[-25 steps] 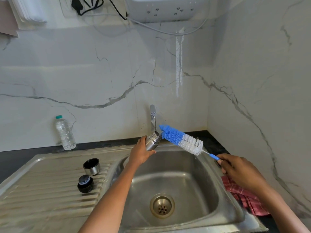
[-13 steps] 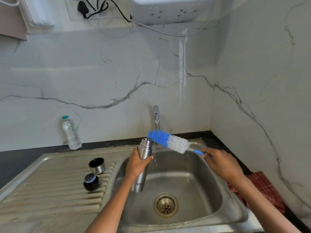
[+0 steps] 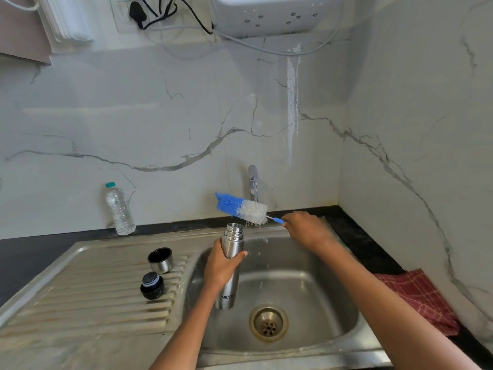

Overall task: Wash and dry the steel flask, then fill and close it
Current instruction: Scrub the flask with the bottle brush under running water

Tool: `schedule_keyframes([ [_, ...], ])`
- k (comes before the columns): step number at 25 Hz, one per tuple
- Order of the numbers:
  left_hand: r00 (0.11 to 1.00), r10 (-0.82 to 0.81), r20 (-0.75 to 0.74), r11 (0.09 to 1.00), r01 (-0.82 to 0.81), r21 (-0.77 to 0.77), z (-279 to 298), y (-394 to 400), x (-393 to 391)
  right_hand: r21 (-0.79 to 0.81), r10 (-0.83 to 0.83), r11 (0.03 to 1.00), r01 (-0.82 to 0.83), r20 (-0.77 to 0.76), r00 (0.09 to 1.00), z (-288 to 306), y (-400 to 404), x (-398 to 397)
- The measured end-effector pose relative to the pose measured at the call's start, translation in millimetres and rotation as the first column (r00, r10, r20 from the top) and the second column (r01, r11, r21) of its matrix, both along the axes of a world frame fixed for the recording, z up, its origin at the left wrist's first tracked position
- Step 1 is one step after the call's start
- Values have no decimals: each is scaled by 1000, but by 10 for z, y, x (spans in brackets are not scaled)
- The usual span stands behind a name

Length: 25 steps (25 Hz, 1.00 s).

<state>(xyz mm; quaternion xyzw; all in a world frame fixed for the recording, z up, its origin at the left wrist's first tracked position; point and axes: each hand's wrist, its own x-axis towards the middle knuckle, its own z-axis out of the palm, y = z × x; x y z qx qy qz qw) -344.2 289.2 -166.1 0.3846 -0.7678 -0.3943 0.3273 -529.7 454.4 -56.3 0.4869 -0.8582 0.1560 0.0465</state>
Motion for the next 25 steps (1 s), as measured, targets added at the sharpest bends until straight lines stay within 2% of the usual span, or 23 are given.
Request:
schedule_keyframes([
  [8,1000,15,-7,1000,-15,12,-34,-6,73,-42,-7,999,18,245,970,-35,26,-40],
  [20,999,-12,34,1000,12,3,8,45,1,-46,-31,998,35,76,997,-189,786,-97],
  [22,998,-33,50,999,33,-1,30,20,-49,-64,-11,998,20,147,989,-216,947,-158],
  [25,993,-59,98,998,59,9,63,-4,-162,-161,22,986,39,356,934,-249,1161,-255],
])
